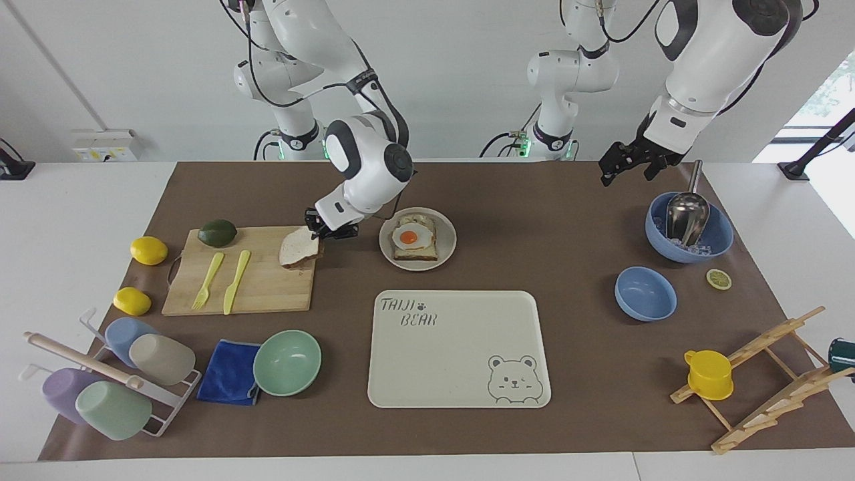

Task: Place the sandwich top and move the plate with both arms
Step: 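Grasp the bread slice with the right gripper and lift it, then carry the bread slice over the plate and lower it onto the egg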

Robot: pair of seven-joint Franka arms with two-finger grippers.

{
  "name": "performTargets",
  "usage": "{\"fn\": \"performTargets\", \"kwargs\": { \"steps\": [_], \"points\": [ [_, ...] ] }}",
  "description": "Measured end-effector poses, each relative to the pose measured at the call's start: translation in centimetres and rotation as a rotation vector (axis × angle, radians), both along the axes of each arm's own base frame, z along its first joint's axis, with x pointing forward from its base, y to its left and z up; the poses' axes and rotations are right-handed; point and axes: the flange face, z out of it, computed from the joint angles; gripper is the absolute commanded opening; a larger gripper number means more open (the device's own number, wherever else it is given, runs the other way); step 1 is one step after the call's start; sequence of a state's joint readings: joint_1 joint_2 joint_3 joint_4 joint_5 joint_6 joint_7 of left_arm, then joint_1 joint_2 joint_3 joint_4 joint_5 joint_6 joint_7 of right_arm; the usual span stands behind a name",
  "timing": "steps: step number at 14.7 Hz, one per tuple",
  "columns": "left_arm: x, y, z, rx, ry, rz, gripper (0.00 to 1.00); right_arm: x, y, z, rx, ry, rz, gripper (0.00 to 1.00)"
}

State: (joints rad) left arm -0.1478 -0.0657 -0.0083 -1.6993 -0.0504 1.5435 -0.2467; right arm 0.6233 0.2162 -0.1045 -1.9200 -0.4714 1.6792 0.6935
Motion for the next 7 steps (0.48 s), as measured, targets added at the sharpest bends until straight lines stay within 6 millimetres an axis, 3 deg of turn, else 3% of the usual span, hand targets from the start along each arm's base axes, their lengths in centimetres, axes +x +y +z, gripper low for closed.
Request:
{"fn": "performTargets", "kwargs": {
  "steps": [7],
  "points": [
    [0.0,0.0,0.0,0.000,0.000,0.000,1.00,-1.7,8.9,10.3,0.067,-0.094,0.079,0.00]
  ]
}}
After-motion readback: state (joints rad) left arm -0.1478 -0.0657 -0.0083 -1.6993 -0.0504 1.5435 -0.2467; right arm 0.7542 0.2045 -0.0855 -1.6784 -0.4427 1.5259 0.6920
